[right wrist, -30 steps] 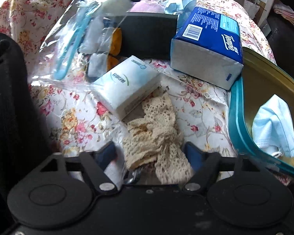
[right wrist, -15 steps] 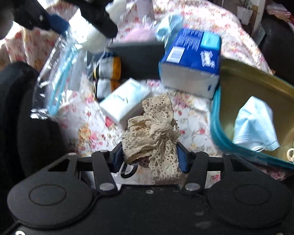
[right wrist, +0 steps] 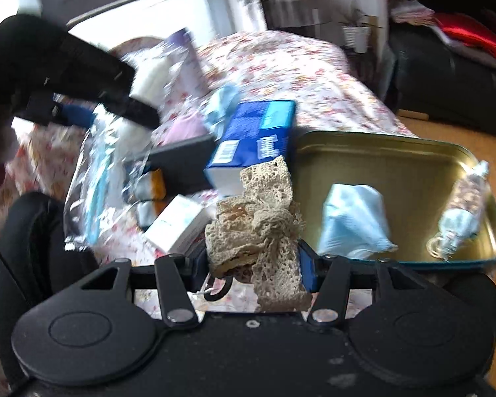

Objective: Organize soft objects
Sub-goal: 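Drop the lace doily into the tray with the right tool while the left tool lifts the sponge bag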

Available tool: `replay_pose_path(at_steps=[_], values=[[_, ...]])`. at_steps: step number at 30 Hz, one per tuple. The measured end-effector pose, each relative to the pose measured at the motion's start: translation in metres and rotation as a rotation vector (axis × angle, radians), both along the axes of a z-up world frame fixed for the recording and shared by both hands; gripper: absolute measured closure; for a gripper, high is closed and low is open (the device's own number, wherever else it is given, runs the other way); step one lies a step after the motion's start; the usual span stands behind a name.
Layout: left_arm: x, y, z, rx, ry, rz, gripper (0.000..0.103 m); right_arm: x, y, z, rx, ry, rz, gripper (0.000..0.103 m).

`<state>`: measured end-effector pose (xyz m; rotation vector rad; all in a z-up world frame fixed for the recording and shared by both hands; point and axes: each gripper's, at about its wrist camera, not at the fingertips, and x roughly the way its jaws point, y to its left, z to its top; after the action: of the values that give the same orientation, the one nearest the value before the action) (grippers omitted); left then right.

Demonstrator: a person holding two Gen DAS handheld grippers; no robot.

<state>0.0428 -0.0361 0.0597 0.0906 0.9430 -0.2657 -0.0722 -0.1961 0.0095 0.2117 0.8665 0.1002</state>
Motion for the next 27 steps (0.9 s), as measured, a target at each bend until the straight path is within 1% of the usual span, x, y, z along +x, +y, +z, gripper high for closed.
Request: replay_pose_path(at_steps=[6, 11, 15, 20, 24, 27], values=[[-0.001, -0.011, -0.003, -0.004, 0.004, -0.029, 0.053, -0.01, -0.048, -0.001, 0.059, 0.013, -0.141, 0.05], [-0.003, -0.025, -0.008, -0.012, 0.018, -0.074, 0.053, -0.015, -0.083, -0.004, 0.024, 0.027, -0.259, 0.05], [-0.004, -0.039, -0.014, -0.019, 0.034, -0.115, 0.053, -0.016, -0.107, -0.006, -0.003, 0.046, -0.333, 0.05], [-0.006, -0.057, -0.018, -0.029, 0.046, -0.156, 0.052, -0.005, -0.121, -0.009, -0.023, 0.055, -0.387, 0.05], [-0.006, -0.068, -0.019, -0.037, 0.052, -0.18, 0.053, 0.008, -0.13, -0.008, -0.017, 0.053, -0.403, 0.05], [-0.006, -0.076, -0.021, -0.029, 0.053, -0.197, 0.052, 0.019, -0.136, -0.005, -0.027, 0.044, -0.416, 0.05]])
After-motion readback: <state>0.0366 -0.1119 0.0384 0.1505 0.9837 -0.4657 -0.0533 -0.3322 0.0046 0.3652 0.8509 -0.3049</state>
